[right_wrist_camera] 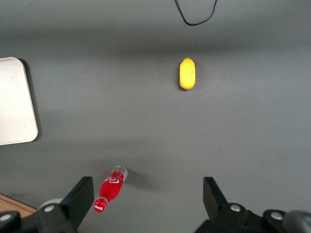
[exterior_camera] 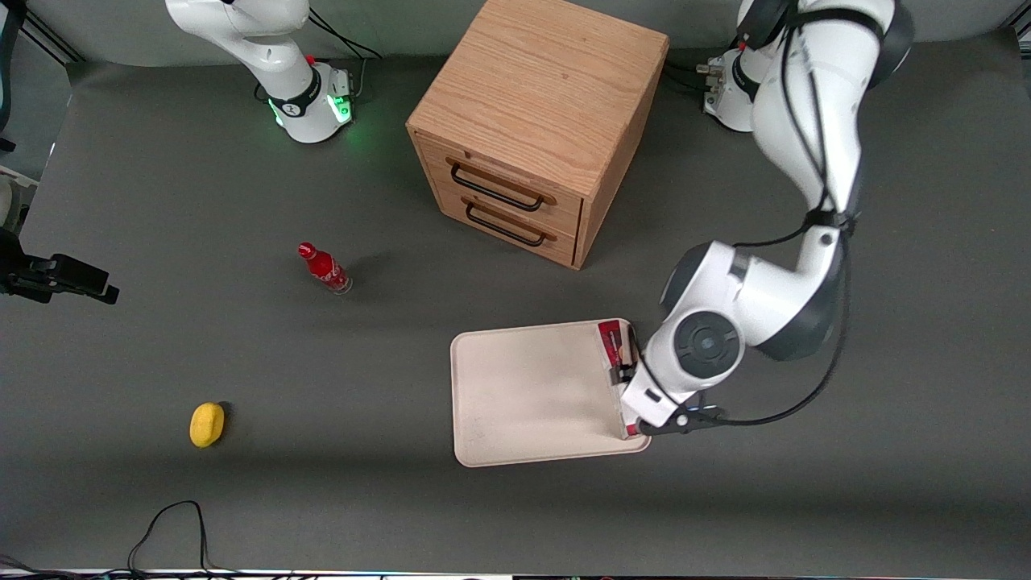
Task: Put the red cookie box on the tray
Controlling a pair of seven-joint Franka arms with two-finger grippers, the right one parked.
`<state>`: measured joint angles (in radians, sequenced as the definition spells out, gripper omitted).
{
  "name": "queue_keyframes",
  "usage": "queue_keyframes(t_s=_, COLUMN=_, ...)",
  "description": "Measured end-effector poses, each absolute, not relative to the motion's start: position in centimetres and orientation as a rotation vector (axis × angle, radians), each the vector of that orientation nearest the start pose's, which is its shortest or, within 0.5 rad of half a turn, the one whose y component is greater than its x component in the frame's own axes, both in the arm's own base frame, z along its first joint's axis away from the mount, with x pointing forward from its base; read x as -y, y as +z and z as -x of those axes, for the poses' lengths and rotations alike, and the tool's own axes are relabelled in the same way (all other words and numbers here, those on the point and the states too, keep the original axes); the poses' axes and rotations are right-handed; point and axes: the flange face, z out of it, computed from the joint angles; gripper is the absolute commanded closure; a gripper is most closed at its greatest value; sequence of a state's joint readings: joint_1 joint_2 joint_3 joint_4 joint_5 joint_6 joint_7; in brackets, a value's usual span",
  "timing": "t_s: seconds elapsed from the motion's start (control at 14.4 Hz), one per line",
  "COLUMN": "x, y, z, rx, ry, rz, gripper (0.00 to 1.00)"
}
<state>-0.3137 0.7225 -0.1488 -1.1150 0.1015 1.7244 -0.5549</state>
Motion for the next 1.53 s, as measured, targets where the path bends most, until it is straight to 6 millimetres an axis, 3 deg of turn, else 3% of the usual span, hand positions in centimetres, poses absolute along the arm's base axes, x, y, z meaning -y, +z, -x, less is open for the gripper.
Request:
queue_keyframes(t_s=0.14, x=26.2, y=43.2, z=-65.6, rx=0.149, ry=0.111, rz=3.077, gripper=0.0)
queue_keyframes(t_s=0.28, x=23.0, y=47.2, z=-62.2, rx=0.164, ry=0.09, rz=3.059, gripper=0.0)
queue_keyframes(t_s=0.56, x=16.5, y=52.1, z=-55.9, rx=0.202, ry=0.06, rz=3.026, gripper=0.0)
queue_keyframes(t_s=1.11, x=-1.5, y=56.9, z=-53.8, rx=0.127, ry=0.105, rz=3.042, gripper=0.0)
queue_keyframes(t_s=1.25, x=-3.9, y=57.5, z=-53.4, rx=0.135, ry=0.107, rz=3.047, gripper=0.0)
queue_keyframes(t_s=1.53, x=-4.6, y=57.7, z=-53.5, rx=0.146, ry=0.104, rz=3.047, gripper=0.0)
